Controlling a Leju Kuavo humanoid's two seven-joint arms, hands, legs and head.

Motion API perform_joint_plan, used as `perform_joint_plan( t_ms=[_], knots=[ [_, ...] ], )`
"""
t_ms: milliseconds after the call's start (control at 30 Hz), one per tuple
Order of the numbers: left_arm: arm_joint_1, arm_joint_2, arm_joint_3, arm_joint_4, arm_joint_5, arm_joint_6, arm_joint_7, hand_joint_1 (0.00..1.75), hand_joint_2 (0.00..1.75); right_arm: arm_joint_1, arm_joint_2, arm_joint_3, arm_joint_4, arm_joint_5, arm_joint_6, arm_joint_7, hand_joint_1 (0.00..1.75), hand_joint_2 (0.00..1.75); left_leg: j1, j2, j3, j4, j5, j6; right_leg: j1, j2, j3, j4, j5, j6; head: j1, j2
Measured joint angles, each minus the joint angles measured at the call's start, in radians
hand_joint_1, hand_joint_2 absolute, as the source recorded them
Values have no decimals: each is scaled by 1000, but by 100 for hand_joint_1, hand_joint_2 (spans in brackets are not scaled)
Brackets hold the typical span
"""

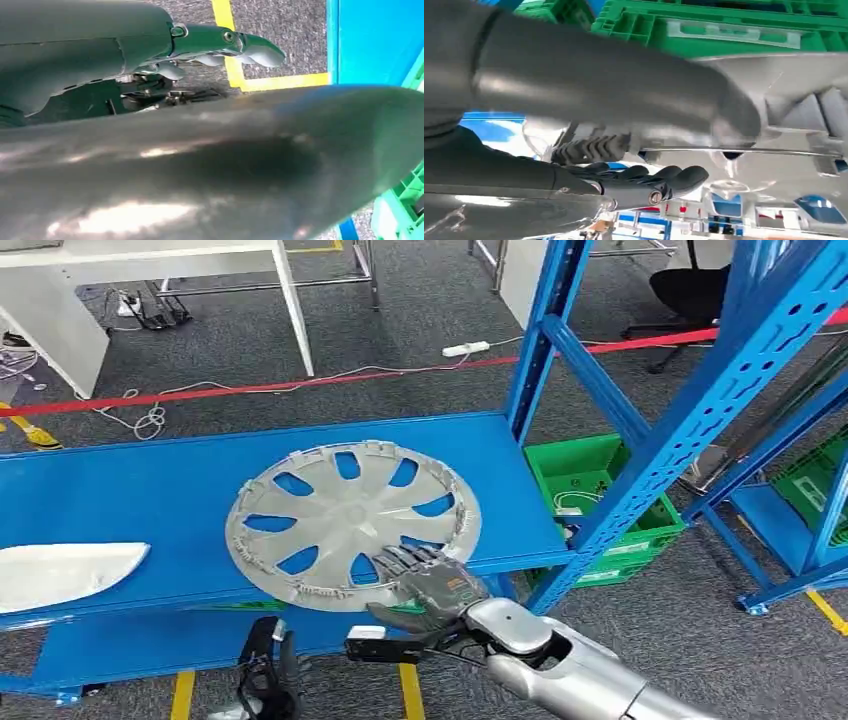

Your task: Take the parts from the cabinet and place them on the table.

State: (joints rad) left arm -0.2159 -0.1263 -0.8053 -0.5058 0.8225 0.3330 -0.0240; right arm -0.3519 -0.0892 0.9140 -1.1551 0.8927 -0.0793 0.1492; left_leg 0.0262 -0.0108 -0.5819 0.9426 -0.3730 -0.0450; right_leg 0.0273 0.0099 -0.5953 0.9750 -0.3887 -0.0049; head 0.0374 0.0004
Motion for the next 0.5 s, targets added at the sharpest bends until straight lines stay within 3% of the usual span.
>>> perform_joint_plan(
  t_ms=[367, 500],
  knots=[
    [1, 2, -1, 0, 2, -16, 0, 0, 0, -18, 9, 0, 36, -3, 37, 10, 0, 175, 0, 0, 0, 0, 0, 1, 0, 0, 1, 0, 0, 0, 0, 0],
    [8, 13, -1, 0, -1, -50, -20, 0, 0, -22, 0, 5, 37, -12, 55, -2, 0, 175, 0, 0, 2, 0, 0, 0, 0, 0, 1, 0, 0, 0, 0, 0]
  ],
)
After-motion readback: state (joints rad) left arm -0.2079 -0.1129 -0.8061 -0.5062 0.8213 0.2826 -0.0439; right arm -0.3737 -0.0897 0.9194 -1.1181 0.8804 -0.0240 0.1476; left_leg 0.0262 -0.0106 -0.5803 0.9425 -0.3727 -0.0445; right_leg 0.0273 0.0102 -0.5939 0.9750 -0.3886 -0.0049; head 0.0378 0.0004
